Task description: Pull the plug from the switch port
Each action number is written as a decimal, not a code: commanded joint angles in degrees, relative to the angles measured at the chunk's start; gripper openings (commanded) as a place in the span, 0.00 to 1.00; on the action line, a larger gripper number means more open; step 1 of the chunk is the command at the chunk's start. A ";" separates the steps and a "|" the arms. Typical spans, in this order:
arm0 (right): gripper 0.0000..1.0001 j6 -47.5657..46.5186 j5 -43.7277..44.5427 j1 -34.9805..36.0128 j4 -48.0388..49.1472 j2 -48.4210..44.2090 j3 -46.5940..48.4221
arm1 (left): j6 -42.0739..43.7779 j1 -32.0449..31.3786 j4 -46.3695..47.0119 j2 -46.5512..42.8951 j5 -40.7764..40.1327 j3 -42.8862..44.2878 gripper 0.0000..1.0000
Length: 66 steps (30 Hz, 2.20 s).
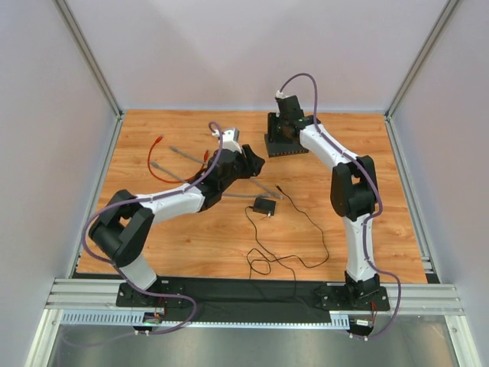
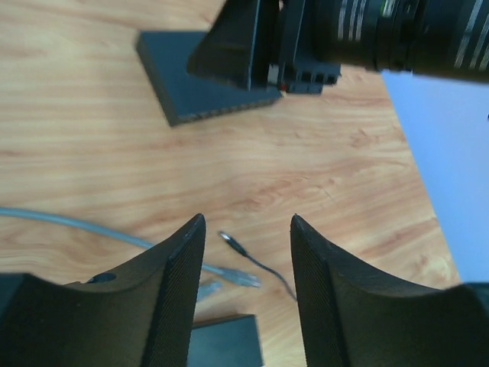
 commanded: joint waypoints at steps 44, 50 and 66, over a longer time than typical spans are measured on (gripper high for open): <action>0.56 -9.31 19.30 -4.53 -17.45 25.57 32.47 | -0.66 17.35 -6.00 -8.21 14.01 -0.62 0.59; 0.58 -10.00 17.19 -4.19 -13.16 23.91 28.98 | -1.98 17.35 -4.24 -6.71 16.03 -0.71 0.58; 0.87 -7.30 22.90 1.88 -6.99 -3.76 5.70 | -0.50 16.13 -0.97 -16.35 16.30 -5.02 1.00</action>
